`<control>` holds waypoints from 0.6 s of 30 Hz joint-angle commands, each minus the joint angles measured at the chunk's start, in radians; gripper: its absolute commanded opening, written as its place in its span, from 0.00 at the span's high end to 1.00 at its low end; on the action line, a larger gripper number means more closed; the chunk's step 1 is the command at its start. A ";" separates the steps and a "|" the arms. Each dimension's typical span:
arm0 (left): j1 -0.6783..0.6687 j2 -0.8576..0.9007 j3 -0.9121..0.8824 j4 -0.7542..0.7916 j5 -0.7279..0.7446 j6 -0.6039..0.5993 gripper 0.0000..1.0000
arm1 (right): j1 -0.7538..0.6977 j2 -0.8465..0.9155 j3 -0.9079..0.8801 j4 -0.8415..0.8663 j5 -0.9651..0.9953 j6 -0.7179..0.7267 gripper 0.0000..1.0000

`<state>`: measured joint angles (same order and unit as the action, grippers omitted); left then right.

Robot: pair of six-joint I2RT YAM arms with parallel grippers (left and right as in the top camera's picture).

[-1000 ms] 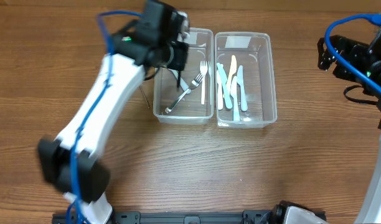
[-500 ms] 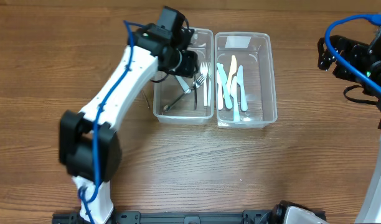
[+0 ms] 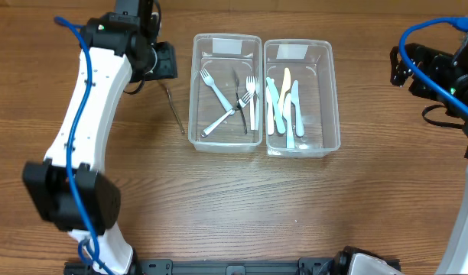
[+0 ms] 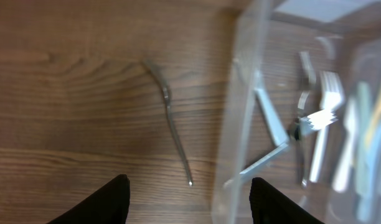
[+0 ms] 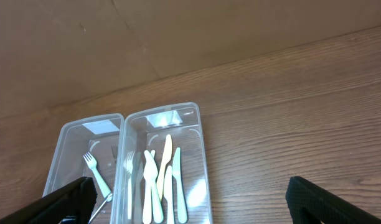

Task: Pack container

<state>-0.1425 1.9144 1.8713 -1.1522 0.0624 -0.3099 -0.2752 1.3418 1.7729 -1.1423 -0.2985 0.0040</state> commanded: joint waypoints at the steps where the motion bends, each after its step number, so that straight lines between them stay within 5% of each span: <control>1: -0.003 0.120 0.007 0.000 -0.018 -0.086 0.38 | -0.001 -0.006 0.015 0.006 0.010 0.004 0.00; 18: -0.001 0.406 0.007 0.042 0.016 -0.200 0.42 | -0.001 -0.006 0.015 0.006 0.010 0.004 0.00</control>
<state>-0.1383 2.3054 1.8709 -1.1233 0.0673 -0.4812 -0.2749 1.3418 1.7729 -1.1427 -0.2985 0.0044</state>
